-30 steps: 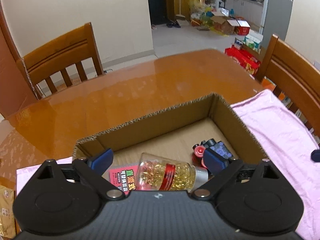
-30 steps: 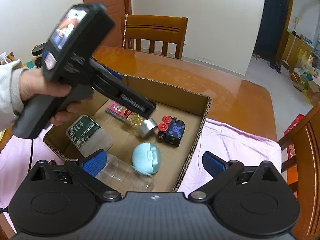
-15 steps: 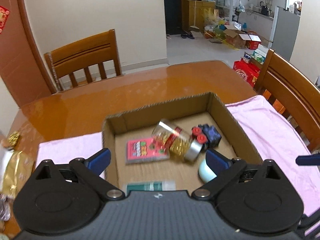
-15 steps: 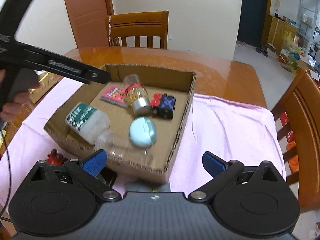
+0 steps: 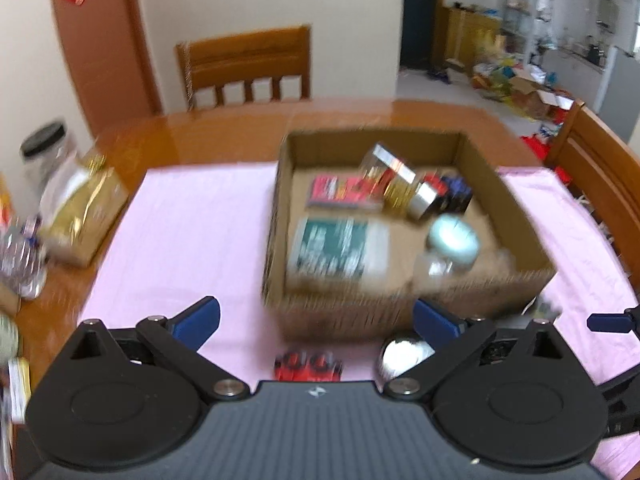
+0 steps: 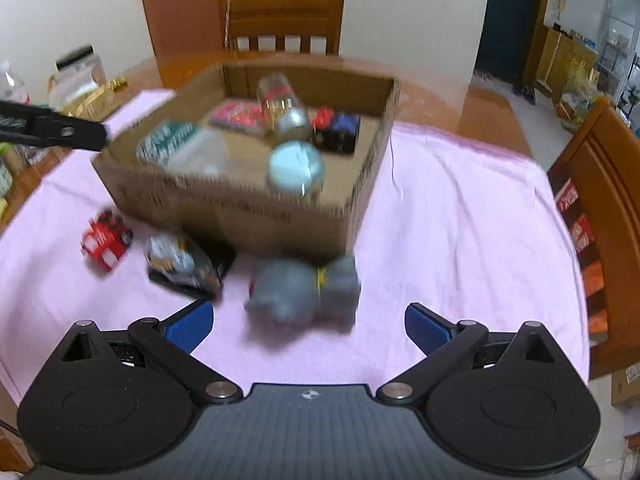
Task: Organize rigid objects
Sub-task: 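Move the left tool to the red S.L robot toy while the right tool approaches the grey cat figure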
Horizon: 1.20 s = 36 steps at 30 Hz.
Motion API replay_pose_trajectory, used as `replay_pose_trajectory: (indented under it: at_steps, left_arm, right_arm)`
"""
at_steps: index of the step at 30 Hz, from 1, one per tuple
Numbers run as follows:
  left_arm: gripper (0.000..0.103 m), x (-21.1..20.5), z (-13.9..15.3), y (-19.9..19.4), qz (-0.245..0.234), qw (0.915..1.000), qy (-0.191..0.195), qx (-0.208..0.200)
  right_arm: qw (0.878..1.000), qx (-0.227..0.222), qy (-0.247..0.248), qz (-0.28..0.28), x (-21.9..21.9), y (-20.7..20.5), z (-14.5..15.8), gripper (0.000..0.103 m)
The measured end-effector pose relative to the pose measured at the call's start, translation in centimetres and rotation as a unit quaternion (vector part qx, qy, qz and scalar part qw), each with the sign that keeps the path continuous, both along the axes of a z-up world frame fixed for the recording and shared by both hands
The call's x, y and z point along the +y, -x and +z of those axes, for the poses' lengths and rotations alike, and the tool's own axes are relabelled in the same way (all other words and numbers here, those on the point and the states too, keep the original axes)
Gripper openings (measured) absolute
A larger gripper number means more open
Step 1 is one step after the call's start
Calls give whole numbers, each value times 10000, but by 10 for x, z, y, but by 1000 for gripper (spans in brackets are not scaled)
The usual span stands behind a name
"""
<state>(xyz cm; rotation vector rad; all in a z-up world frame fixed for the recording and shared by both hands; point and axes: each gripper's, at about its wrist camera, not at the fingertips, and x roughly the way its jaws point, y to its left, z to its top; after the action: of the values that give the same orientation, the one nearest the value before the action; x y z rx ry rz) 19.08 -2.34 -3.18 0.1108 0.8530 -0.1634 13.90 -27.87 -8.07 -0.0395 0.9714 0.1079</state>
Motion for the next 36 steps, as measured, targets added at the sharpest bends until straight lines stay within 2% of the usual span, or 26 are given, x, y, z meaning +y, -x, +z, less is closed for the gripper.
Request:
replay_pose_trajectory:
  at_steps: [3,8,13,17,22,23,26,27,28,36]
  left_arm:
    - [102,4,-22,7,105,9994,-5,323]
    - [102,8,-50,18,132,9987,-216,450]
    - [102,12,-70,15,193,9981,-291,508]
    - [100,16,-83,3,275,9975,-301,581]
    - [96,19,-92,-6,129,9977,-147,648]
    - [93,20,-92,-7,110,9978,-109,640]
    - [72,25,-88,-10,21,9984,-10,568]
    - [59,25,-86,-12,-18,9984,2,557]
    - [53,25,-85,-13,-55,9985,7,548]
    - [53,25,-85,-13,-81,9988,46,476]
  right_arm:
    - [9996,214,-92,-125,-2,1,-19,103]
    - [9990,436,-59,-118,1,4,-38,103]
    - [9990,350,286,13,13,8,-42,103]
    - [9990,334,284,-5,13,8,-42,103]
    - [9992,285,278,-1,13,9,-41,103]
    - [9992,276,276,-4,13,9,-42,103]
    - [9994,229,271,-21,13,10,-42,103]
    - [9994,195,269,-34,13,12,-42,103]
    - [9995,148,266,-42,13,13,-43,103]
    - [9991,286,299,29,15,2,-40,103]
